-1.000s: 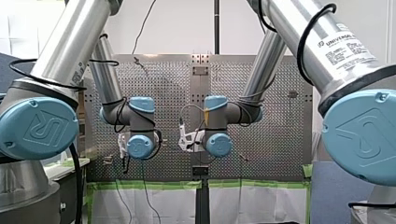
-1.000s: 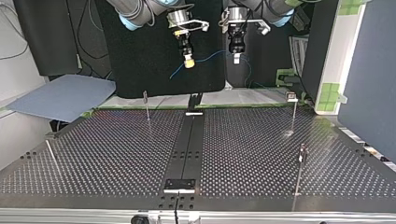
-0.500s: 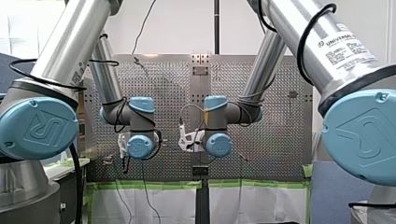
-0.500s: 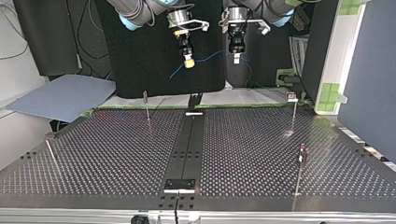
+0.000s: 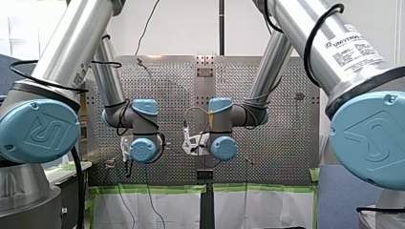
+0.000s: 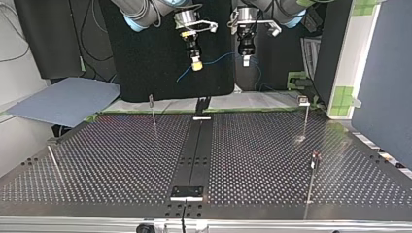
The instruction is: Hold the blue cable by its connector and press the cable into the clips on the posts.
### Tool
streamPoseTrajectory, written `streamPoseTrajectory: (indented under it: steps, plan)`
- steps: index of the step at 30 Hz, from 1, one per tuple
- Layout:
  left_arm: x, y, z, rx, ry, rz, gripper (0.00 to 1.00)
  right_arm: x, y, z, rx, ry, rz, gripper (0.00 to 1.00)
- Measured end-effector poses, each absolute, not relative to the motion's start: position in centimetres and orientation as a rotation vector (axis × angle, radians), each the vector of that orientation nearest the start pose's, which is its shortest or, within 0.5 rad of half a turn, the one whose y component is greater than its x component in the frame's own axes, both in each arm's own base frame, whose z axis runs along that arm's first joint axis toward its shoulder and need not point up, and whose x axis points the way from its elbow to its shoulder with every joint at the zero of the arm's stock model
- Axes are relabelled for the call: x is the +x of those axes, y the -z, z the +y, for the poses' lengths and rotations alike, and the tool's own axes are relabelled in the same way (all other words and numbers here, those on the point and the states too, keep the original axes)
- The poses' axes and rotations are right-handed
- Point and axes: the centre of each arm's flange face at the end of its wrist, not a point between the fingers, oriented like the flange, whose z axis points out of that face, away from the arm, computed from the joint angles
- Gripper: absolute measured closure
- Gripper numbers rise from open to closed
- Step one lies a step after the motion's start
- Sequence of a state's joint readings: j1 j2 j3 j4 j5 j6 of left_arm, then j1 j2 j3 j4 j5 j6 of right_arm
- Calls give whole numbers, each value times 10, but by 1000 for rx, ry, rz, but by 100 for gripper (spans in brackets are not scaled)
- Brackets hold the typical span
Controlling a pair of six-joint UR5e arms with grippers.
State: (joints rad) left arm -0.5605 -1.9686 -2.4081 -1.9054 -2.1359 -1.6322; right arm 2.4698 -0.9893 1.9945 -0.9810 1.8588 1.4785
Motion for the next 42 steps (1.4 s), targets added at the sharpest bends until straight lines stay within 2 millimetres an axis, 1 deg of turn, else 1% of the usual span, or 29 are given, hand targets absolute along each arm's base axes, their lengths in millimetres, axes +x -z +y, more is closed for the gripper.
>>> streamPoseTrajectory:
  steps: [3, 5, 8, 11, 14, 17, 25, 27, 30, 33, 37, 42]
  plan:
    - [277, -77, -263, -59, 51, 1581, 100, 478, -74, -252, 1699, -1526, -803, 100]
    - [278, -71, -259, -69, 63, 1586, 100, 473, -71, -253, 1702, -1507, -831, 100]
    - [280, -68, -257, -80, 93, 1588, 100, 467, -75, -256, 1691, -1490, -875, 100]
    - [283, -73, -257, -89, 127, 1585, 100, 464, -83, -257, 1672, -1484, -914, 100]
    - [288, -82, -257, -117, 150, 1575, 100, 463, -95, -259, 1650, -1496, -946, 100]
    - [294, -92, -259, -141, 165, 1560, 100, 468, -111, -263, 1630, -1541, -961, 100]
    - [314, -127, -264, -184, 178, 1510, 100, 491, -169, -273, 1590, -1696, -968, 100]
    - [315, -133, -263, -198, 173, 1505, 100, 494, -184, -276, 1577, -1720, -966, 100]
    - [315, -142, -259, -229, 159, 1498, 100, 496, -200, -276, 1572, -1741, -960, 100]
    - [315, -151, -253, -262, 140, 1493, 100, 497, -212, -275, 1580, -1760, -951, 100]
    - [318, -165, -247, -306, 115, 1477, 100, 501, -221, -276, 1599, -1783, -932, 100]
    - [326, -186, -246, -345, 119, 1446, 100, 510, -231, -278, 1623, -1817, -902, 100]
